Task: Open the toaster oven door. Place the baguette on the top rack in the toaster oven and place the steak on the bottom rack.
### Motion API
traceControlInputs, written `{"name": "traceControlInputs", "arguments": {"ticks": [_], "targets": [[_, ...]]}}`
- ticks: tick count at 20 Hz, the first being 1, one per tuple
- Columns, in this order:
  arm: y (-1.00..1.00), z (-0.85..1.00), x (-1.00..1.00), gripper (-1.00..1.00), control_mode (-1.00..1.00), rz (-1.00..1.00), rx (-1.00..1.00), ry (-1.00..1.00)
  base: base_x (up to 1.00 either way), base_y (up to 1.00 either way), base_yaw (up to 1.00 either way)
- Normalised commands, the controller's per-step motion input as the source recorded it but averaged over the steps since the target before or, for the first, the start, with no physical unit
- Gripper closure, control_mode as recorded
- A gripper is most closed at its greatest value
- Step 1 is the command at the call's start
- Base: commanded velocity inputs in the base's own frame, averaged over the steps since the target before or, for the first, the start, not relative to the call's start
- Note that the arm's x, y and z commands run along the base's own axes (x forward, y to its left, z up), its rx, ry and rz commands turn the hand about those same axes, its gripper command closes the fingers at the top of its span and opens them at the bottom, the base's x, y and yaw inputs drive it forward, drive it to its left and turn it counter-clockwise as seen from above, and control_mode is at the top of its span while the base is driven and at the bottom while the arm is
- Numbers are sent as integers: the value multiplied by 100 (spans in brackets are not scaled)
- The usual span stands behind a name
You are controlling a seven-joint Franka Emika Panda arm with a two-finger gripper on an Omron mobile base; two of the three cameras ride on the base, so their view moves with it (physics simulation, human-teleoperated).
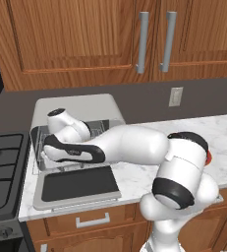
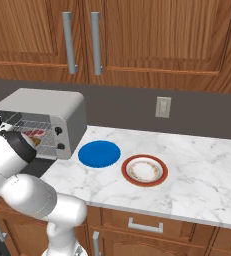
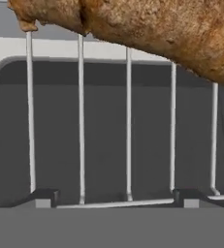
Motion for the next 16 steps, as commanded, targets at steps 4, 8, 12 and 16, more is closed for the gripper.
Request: {"name": "traceControlInputs", "arguments": {"ticks": [4,8,12,16], "targets": [[0,-46,-15,-100,-100,-32,0,-16,0,0,0],[0,-39,-20,-100,-100,-29,1,-18,0,0,0],[0,-37,-20,-100,-100,-28,2,-11,0,0,0],[-6,-48,5,-100,-100,-21,3,-12,0,0,0]]}}
